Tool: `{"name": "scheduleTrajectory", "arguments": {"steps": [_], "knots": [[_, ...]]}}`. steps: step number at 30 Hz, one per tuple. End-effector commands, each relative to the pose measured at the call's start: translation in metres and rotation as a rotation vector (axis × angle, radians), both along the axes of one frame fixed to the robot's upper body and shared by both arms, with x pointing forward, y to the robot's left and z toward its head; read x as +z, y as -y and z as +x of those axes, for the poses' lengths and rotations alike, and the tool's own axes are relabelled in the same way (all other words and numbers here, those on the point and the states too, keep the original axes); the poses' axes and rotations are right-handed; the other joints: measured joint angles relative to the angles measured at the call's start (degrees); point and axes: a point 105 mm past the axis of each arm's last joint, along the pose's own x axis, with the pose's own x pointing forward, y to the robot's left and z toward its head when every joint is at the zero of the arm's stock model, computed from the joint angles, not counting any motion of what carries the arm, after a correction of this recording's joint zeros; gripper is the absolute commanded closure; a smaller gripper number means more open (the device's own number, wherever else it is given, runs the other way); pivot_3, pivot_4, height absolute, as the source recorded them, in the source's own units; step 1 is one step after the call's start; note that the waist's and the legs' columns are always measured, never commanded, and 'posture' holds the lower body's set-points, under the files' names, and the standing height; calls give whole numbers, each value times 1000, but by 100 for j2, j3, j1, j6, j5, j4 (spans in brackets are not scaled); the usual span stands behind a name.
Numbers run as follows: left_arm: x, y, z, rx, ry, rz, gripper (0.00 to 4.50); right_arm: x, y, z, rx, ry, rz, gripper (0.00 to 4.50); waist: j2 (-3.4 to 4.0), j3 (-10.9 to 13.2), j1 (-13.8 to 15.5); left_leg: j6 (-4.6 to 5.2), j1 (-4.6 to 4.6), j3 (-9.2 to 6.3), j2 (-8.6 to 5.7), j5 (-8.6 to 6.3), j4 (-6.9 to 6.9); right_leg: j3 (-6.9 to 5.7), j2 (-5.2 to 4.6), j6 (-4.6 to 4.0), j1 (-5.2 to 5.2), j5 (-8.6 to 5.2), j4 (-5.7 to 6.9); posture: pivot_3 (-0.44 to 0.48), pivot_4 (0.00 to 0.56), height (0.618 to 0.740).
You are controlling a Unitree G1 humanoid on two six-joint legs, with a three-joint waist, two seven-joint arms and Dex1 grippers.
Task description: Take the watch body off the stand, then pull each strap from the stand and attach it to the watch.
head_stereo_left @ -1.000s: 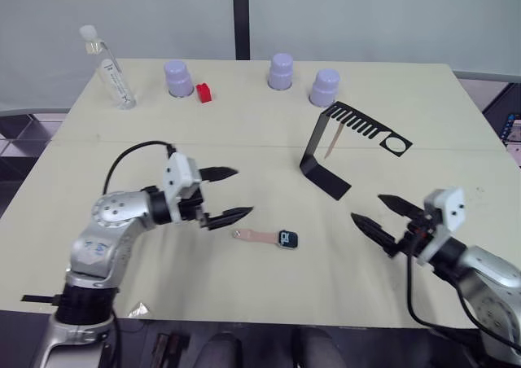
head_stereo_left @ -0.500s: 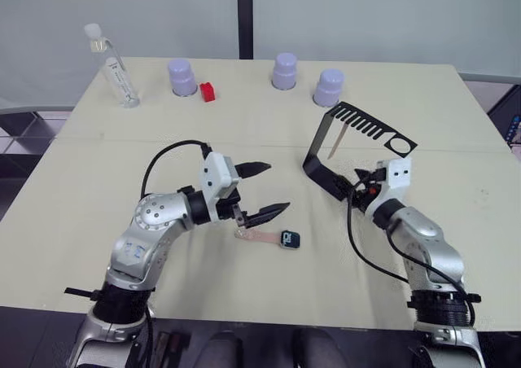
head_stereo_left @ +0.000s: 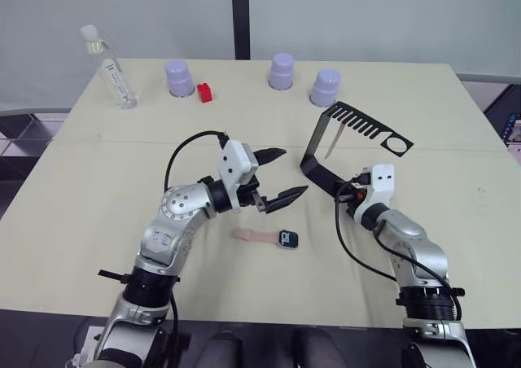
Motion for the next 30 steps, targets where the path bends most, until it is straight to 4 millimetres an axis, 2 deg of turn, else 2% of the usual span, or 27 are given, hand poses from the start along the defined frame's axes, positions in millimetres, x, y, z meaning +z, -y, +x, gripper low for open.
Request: {"name": "scheduleTrajectory", "arguments": {"steps": [1, 6, 13, 21, 24, 26, 30], "knots": [[8, 14, 7, 55, 39, -12, 0, -10, 0, -4, -2, -53, -9, 4445, 0, 0, 3, 0, 0, 0, 0, 0, 0, 0, 0, 0, 0, 0, 0, 0, 150, 740], [4, 33, 13, 91, 2, -38, 0, -13, -7, -6, 27, -77, -4, 4445, -1, -1, 0, 0, 1, 0, 0, 0, -1, 0, 1, 0, 1, 0, -2, 0, 150, 740], [1, 53, 22, 120, -7, -35, 0, -19, -1, -5, 2, -109, -2, 4445, -1, -1, 4, 0, 2, 5, 2, 0, 1, 1, 6, 0, 1, 0, -3, 0, 150, 740], [5, 63, 29, 143, -30, -89, 0, -17, -2, -4, 5, -107, -4, 4445, -1, -1, 6, -1, 2, 5, 2, 0, 1, 0, 4, 1, 3, 0, -6, 0, 150, 740], [7, 70, 30, 138, -4, -89, 819, -17, -2, -3, 7, -105, -3, 4500, -1, -1, 7, -1, 1, 5, 2, 1, 1, 0, 5, 1, 3, 0, -6, 0, 150, 740], [6, 77, 30, 138, 12, -74, 1711, -16, -3, -3, 16, -107, 4, 4500, -1, -1, 8, -1, 2, 5, 2, 1, 1, 0, 6, 1, 3, 0, -6, 0, 150, 740], [7, 78, 37, 174, 21, -79, 1711, -16, -3, -4, 30, -111, 3, 4500, -1, -1, 6, -1, 2, 7, 2, 1, 1, -1, 5, 1, 3, 0, -8, 0, 150, 740]]}}
